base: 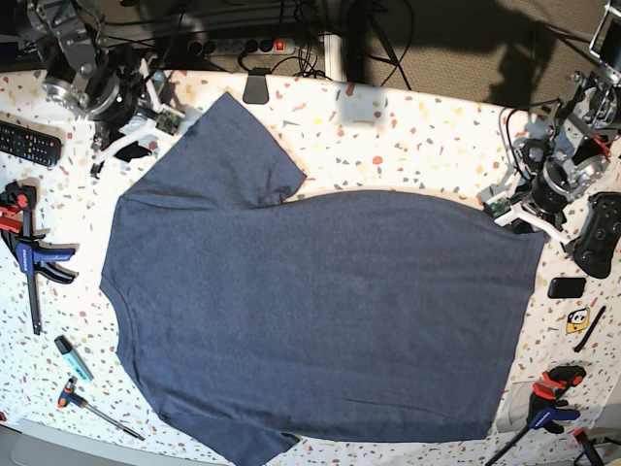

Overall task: Fold the T-shirt properly
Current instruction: 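Move both grippers down to the shirt edge nearest each gripper, then close both grippers on the shirt edge at shoulder and corner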

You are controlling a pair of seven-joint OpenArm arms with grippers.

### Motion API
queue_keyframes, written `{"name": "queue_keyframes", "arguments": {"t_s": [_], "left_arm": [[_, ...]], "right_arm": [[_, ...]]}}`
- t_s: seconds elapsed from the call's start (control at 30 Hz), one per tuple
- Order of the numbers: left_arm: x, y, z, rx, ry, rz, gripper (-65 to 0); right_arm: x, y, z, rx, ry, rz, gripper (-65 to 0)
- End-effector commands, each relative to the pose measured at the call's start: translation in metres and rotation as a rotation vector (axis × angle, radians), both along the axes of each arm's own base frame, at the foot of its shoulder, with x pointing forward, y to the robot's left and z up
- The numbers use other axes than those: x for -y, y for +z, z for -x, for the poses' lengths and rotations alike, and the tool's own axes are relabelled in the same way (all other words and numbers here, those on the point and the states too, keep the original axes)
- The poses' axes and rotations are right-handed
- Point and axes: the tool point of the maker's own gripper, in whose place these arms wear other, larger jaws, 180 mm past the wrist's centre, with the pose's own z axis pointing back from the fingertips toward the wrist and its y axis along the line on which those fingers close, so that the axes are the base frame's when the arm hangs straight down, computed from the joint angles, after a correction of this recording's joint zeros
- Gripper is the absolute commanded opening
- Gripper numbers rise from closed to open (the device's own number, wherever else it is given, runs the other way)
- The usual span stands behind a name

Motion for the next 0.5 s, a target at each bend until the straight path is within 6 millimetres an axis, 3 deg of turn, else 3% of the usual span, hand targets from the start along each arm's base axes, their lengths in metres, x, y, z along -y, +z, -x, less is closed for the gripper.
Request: {"name": "queue_keyframes", "arguments": {"t_s": [0.0, 0.47], "left_arm": [[-0.002, 0.001, 0.001, -0.016, -0.007, -0.001, -65.0], [-0.010, -0.001, 0.003, -0.029, 0.022, -0.038, -65.0]], "right_arm": [[0.004, 0.001, -0.007, 0.011, 0.004, 0.015, -35.9], [-0.030, -0.015, -0.047, 0.008, 0.108, 0.007, -35.9]]}}
